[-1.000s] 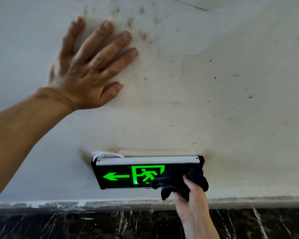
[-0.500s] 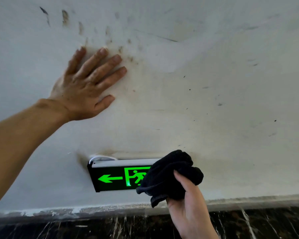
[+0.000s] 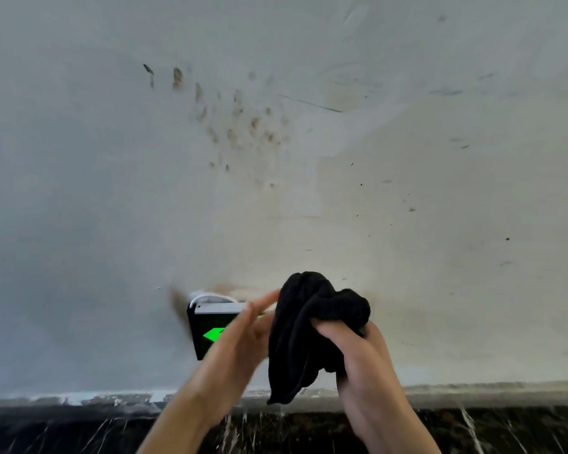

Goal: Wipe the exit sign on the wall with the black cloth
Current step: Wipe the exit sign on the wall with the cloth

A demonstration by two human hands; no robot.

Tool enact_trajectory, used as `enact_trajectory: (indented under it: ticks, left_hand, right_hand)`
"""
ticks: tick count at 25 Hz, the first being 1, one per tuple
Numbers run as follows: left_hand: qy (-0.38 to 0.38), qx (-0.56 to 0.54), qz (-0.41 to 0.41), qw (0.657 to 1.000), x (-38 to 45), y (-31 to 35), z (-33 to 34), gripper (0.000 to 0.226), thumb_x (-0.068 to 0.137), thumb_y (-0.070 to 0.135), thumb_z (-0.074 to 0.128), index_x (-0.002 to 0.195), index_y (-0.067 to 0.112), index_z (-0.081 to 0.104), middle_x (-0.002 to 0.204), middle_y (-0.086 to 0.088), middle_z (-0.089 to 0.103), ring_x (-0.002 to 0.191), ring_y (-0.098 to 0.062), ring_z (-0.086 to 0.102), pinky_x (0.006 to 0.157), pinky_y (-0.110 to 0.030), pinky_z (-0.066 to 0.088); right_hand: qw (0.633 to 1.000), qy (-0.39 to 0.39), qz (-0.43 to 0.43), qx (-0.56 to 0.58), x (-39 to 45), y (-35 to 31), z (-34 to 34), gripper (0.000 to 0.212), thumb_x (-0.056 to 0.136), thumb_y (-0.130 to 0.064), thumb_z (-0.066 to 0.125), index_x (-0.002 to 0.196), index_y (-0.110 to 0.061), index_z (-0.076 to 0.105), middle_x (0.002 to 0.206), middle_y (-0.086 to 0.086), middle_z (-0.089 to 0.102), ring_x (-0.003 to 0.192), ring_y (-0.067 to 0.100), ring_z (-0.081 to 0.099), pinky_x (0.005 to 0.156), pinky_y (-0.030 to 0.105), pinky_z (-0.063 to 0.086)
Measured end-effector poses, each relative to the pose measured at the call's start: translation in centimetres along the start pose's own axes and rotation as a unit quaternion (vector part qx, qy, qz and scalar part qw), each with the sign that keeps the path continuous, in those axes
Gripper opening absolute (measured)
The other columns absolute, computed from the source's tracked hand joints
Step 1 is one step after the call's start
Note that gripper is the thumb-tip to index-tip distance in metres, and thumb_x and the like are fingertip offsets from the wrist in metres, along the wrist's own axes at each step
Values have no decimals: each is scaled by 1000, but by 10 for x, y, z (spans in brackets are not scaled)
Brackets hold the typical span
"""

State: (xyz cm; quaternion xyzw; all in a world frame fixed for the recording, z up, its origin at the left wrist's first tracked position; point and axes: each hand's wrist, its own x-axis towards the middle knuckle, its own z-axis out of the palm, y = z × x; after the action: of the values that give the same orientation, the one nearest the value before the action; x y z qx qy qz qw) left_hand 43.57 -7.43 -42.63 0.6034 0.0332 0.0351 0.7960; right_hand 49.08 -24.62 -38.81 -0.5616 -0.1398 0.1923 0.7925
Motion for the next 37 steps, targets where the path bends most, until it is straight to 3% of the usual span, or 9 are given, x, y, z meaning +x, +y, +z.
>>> enact_trajectory:
  ticks: [4,9,11,15,18,23,27,30,37]
  left_hand:
    - [-13,-151,-77,985,-17,-11,8,60,81,55,76,131,22,68,139,-11,63,129,-26,60,95,-33,55]
    - [95,-197,-64,974,-29,-13,-19,55,71,28,88,123,17,71,120,-27,70,96,-41,72,77,-45,59]
    - [130,-215,-50,967,-34,-7,-27,48,75,27,78,122,18,72,114,-26,72,89,-39,73,71,-43,60]
    - [170,-214,-51,961,-43,2,-43,46,78,28,70,123,19,70,109,-27,73,85,-40,73,65,-41,61]
    - [206,-210,-52,954,-43,3,-56,48,81,31,66,127,16,65,107,-23,75,83,-36,76,61,-38,62]
    - [301,-195,45,932,-38,10,-92,46,83,25,63,128,19,65,116,-17,74,92,-31,77,61,-33,63]
    - [479,127,127,859,-23,14,-125,45,85,3,75,95,44,59,101,-3,69,97,-20,72,69,-30,59]
    - [491,249,154,821,-3,-3,-130,60,86,-12,70,96,42,47,102,13,56,88,9,63,63,-12,53]
    - [459,297,74,834,25,-66,-122,62,88,-16,61,133,24,51,118,2,61,105,-24,62,86,-43,58]
  right_hand:
    - [993,8,0,-116,7,7,18,39,65,-34,72,102,-22,69,99,6,74,95,21,70,89,45,55]
    - [967,-18,-67,-243,21,9,38,58,75,-54,59,131,-55,44,140,-34,41,130,-11,35,105,25,33]
    - [870,36,-243,-427,38,5,43,62,81,-55,48,141,-44,36,152,-25,28,143,-4,17,113,29,21]
    - [595,98,-480,-637,100,-13,44,63,88,-39,50,146,-19,37,157,9,31,147,27,17,118,49,10]
    - [504,90,-493,-704,152,-30,36,69,92,-44,45,153,-23,20,162,6,18,148,25,8,118,47,-7]
    - [438,109,-522,-723,195,-19,23,73,93,-48,45,153,-24,11,159,0,8,148,24,1,115,47,-19]
    - [420,143,-576,-687,208,-13,21,69,94,-51,40,153,-24,18,157,2,15,149,18,-10,115,54,-7]
    - [410,153,-605,-665,211,-10,20,67,93,-50,43,152,-23,25,157,3,24,145,28,16,115,57,2]
    - [407,160,-624,-647,211,-10,21,65,92,-48,45,150,-22,31,152,5,27,140,30,26,113,59,10]
